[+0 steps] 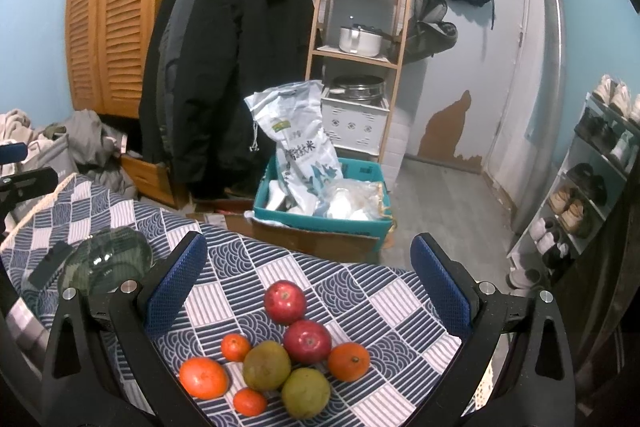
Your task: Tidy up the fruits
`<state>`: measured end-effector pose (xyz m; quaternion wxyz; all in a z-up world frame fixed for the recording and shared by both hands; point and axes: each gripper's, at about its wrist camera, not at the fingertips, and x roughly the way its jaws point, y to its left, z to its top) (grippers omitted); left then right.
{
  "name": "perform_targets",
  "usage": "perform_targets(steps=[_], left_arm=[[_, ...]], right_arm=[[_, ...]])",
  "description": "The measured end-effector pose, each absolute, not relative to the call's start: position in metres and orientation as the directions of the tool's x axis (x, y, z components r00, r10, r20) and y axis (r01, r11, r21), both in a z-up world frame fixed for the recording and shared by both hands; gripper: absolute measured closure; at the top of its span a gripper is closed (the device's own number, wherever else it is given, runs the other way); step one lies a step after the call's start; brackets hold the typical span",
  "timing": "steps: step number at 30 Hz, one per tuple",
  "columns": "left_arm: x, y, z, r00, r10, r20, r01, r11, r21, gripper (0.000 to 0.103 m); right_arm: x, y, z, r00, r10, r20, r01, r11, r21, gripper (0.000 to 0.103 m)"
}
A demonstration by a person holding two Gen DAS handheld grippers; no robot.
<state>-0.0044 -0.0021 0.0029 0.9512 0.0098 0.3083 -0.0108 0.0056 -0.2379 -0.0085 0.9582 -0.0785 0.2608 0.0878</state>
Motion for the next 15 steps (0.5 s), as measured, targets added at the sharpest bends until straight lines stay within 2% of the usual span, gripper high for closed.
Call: perform_targets(steps=[15], left_arm=[[-0.0036,-0.0024,0.0042,0.808,-0.014,-0.589,0.026,1.0,0.011,0.001]], right_arm=[[0.0055,-0.2365,-0.0089,0.847,0.128,-0.515,-0.212,0.972,-0.106,0.003]])
